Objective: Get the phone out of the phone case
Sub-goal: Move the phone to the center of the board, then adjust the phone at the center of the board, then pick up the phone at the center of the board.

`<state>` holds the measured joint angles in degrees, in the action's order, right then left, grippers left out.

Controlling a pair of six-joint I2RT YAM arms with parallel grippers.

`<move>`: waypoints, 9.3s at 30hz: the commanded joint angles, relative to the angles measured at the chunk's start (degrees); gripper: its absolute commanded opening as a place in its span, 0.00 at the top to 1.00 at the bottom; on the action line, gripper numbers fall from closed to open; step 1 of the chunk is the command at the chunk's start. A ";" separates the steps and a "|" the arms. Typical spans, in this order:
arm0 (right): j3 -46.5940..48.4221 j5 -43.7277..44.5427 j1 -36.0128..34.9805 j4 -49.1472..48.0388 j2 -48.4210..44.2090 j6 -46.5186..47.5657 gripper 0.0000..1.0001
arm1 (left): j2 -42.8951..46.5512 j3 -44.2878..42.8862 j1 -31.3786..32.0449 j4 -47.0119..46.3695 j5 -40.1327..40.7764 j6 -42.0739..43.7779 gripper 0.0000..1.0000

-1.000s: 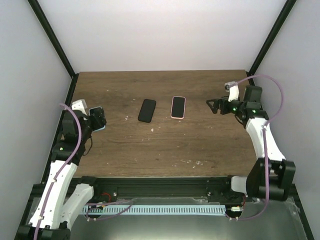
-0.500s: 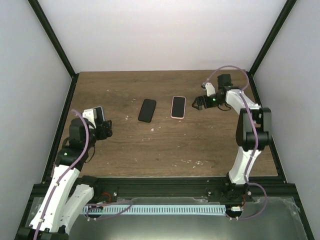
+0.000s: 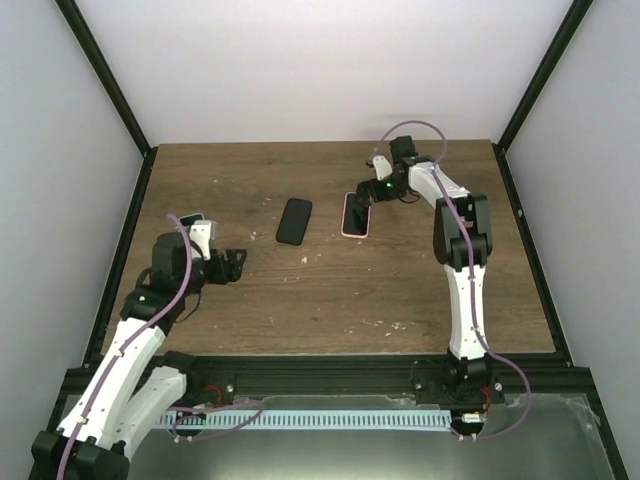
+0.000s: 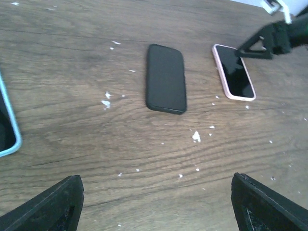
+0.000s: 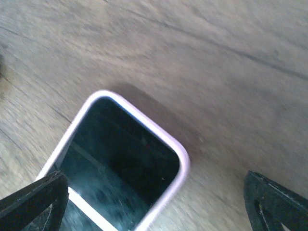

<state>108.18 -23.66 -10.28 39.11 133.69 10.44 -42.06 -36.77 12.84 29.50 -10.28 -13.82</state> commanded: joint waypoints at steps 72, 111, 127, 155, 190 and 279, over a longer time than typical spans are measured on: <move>-39.72 5.94 -43.30 12.31 -27.11 4.54 0.06 | 14.15 0.65 2.12 -0.57 13.73 0.35 0.10; -41.32 16.30 -20.30 4.80 -34.96 64.62 0.00 | 11.61 0.83 2.05 -0.93 10.37 0.64 0.10; -38.40 18.51 -20.22 11.17 -24.63 60.55 0.03 | 11.81 1.01 2.04 -1.11 9.80 0.80 0.10; -46.45 -13.00 -20.30 -14.07 -52.40 6.91 0.41 | 2.23 2.48 4.68 -19.20 -9.57 -25.60 0.33; -56.00 -0.55 -23.00 -26.88 -57.81 -4.99 0.39 | -32.82 -10.78 30.97 -35.86 8.13 -35.08 0.62; -47.85 -33.24 -29.87 6.76 -61.73 32.14 0.58 | -13.43 -5.43 16.85 -30.13 -49.78 4.43 1.00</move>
<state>56.88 -56.10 -39.33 45.12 72.38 41.36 -54.81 -42.19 30.41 5.10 -57.34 -6.33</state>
